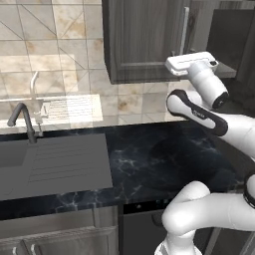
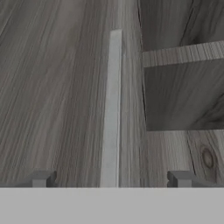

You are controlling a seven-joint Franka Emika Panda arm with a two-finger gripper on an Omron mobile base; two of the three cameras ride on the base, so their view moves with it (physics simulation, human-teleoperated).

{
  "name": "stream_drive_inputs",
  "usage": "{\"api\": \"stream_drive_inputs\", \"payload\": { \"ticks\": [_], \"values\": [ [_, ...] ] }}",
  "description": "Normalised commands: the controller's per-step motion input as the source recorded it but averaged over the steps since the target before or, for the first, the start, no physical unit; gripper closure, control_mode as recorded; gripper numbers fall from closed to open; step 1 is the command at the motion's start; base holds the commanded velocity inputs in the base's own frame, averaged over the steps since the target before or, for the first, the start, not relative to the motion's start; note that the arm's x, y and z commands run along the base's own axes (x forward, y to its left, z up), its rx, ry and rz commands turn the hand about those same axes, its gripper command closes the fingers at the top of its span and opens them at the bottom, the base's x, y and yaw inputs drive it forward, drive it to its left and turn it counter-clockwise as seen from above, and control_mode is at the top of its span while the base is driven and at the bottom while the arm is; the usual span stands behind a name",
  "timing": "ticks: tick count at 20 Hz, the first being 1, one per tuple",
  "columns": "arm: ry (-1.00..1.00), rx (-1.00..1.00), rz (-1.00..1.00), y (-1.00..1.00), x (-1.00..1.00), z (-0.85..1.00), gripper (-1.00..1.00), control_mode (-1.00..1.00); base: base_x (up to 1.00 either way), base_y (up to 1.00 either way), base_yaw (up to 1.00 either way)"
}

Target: Open the cabinet and move the ladle to the pot. Then close the cabinet.

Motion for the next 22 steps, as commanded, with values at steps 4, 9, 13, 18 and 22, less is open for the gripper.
{"api": "stream_drive_inputs", "payload": {
  "ticks": [4, 9, 13, 18, 22],
  "values": [
    [0.00, 0.00, 0.00, -0.01, 0.14, 0.00, -1.00, -1.00, 0.00, 0.00, 0.00],
    [0.00, 0.00, 0.00, 0.00, 0.14, 0.00, -1.00, -1.00, 0.00, 0.00, 0.00],
    [0.00, 0.00, 0.00, 0.00, 0.22, 0.00, -1.00, -1.00, 0.00, 0.00, 0.00],
    [0.00, 0.00, 0.00, 0.07, 0.23, 0.00, 1.00, -1.00, 0.00, 0.00, 0.00],
    [-0.01, 0.00, 0.00, 0.01, 0.08, 0.00, 1.00, -1.00, 0.00, 0.00, 0.00]
  ]
}}
